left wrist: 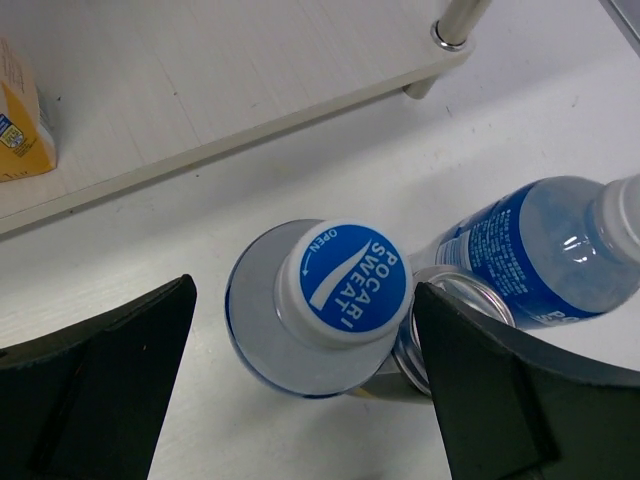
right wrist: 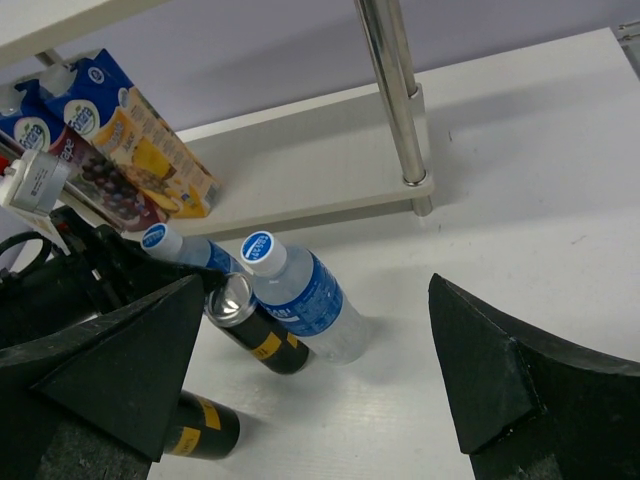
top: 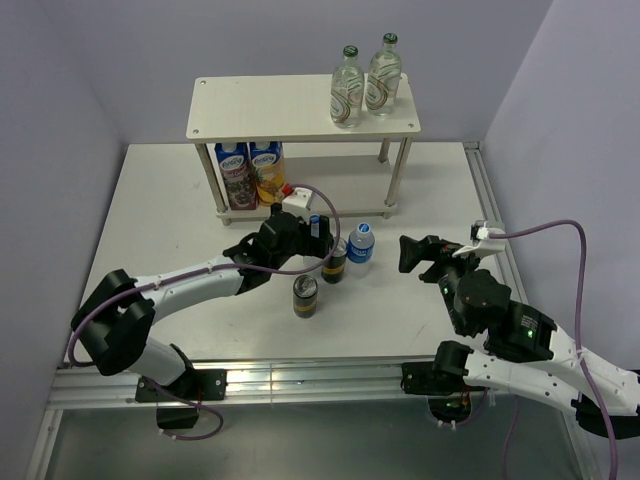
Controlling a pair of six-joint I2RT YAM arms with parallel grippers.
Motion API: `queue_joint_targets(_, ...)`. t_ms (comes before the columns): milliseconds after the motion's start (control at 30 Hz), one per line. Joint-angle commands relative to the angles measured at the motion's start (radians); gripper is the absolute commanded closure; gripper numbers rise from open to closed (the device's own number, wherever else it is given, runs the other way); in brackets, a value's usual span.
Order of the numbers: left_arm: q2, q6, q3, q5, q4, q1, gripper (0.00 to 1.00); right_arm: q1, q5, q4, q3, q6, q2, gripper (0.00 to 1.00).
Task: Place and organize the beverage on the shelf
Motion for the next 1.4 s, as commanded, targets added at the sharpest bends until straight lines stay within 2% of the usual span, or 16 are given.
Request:
queue_joint_targets(0, 0.022, -0.014, 0.033, -0.089, 0.073, -0.012, 0.03, 0.004, 0.007, 0.009, -0.006, 0.008, 0.002, 0.0)
queue_joint_targets(133, 0.045, -0.017, 0.044, -0.115, 0.068, -0.013, 0.06, 0.006, 0.007, 0.017, -0.007, 0.003, -0.003, 0.0)
queue_joint_targets(200, 0.045, -0.018, 0.042, -0.124, 0.066, -0.013, 0.11, 0.006, 0.01, 0.018, -0.009, 0.003, -0.001, 0.0)
queue_joint_targets(433, -0.012, -0.047, -0.013, -0.139, 0.05, -0.02, 0.22, 0.006, 0.019, 0.015, -0.009, 0.005, 0.0, 0.0)
queue_joint_targets(667, -0.09, -0.08, -0.077, -0.127, 0.027, -0.032, 0.16, 0.004, 0.024, 0.012, -0.012, 0.011, 0.005, 0.0)
queue_joint_targets(800, -0.113, -0.081, -0.1, -0.136, 0.023, -0.041, 0.16, 0.006, 0.025, 0.009, -0.01, 0.014, 0.008, 0.0)
queue_joint_targets(1133, -0.072, -0.064, -0.064, -0.136, 0.037, -0.041, 0.16, 0.006, 0.03, -0.008, -0.007, 0.023, 0.0, 0.0)
queue_joint_targets(1267, -0.046, -0.054, -0.024, -0.13, 0.039, -0.041, 0.28, 0.004, 0.03, -0.006, -0.009, 0.023, 0.0, 0.0)
queue_joint_targets(1367, -0.023, -0.046, 0.002, -0.125, 0.039, -0.041, 0.46, 0.006, 0.03, -0.005, -0.009, 0.023, 0.0, 0.0)
